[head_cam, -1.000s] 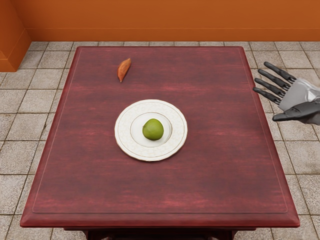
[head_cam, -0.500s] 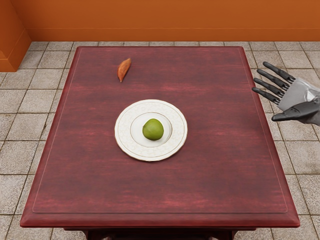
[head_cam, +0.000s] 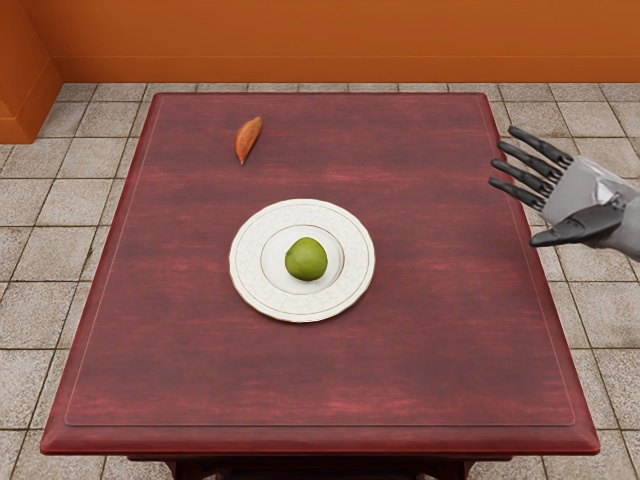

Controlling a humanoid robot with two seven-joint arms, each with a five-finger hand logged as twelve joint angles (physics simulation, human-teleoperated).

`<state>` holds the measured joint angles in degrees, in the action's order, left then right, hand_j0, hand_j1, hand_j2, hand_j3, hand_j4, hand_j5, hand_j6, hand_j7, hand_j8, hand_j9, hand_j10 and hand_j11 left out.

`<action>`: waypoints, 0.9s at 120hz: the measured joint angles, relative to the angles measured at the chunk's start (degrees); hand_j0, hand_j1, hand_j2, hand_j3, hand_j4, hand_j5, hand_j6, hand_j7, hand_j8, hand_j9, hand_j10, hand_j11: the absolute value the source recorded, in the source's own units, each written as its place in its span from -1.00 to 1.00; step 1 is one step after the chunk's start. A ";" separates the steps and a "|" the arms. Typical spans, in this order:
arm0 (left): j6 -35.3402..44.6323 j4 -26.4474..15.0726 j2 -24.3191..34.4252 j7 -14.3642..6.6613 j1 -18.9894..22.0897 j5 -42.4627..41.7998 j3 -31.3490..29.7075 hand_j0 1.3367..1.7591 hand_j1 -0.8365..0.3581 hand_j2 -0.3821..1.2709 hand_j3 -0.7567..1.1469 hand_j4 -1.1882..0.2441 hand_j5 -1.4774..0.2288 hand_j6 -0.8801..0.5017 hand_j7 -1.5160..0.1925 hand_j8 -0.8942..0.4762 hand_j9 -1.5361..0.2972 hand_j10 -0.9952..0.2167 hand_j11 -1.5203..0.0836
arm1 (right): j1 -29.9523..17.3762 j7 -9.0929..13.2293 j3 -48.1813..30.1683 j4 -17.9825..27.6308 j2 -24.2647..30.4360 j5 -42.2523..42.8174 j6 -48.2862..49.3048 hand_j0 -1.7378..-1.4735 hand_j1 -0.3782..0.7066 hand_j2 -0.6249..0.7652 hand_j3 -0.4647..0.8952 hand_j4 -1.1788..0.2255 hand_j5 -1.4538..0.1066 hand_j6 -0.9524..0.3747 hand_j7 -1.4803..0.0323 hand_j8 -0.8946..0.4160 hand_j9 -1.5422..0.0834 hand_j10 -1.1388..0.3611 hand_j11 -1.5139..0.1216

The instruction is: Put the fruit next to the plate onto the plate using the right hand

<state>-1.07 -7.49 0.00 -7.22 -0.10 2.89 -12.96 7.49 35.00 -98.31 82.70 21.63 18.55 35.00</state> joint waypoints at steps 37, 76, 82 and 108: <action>-0.05 -0.05 0.00 0.09 -0.06 -0.06 -0.12 0.52 0.96 -0.53 -0.20 0.64 0.71 0.26 0.76 0.29 0.66 0.62 0.88 | -1.00 0.00 -2.10 0.09 0.39 -0.41 0.00 -0.40 -0.95 -0.10 -0.32 0.68 0.86 0.44 0.96 0.37 0.90 0.52 0.85; -0.06 -0.25 0.00 0.18 -0.07 -0.10 -0.10 0.52 0.96 -0.53 -0.20 0.64 0.71 0.26 0.76 0.29 0.66 0.62 0.88 | -1.11 0.00 -2.08 0.11 0.36 -0.52 0.00 -0.40 -0.95 -0.10 -0.32 0.68 0.86 0.44 0.96 0.37 0.90 0.52 0.85; -0.06 -0.33 0.00 0.16 -0.07 -0.16 -0.11 0.52 0.96 -0.53 -0.20 0.64 0.71 0.26 0.76 0.29 0.66 0.62 0.88 | -1.08 0.00 -2.06 0.11 0.35 -0.52 0.00 -0.40 -0.95 -0.10 -0.32 0.68 0.86 0.44 0.96 0.37 0.90 0.52 0.85; -0.07 -0.21 0.00 0.11 -0.08 -0.19 -0.05 0.52 0.96 -0.53 -0.20 0.64 0.71 0.26 0.76 0.29 0.66 0.62 0.88 | -0.88 0.00 -1.88 0.15 0.22 -0.53 0.00 -0.40 -0.95 -0.10 -0.32 0.68 0.86 0.44 0.96 0.37 0.90 0.52 0.85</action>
<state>-1.14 -7.69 0.00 -7.11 -0.18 2.70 -13.01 6.61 35.00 -100.19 82.85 21.85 18.02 35.00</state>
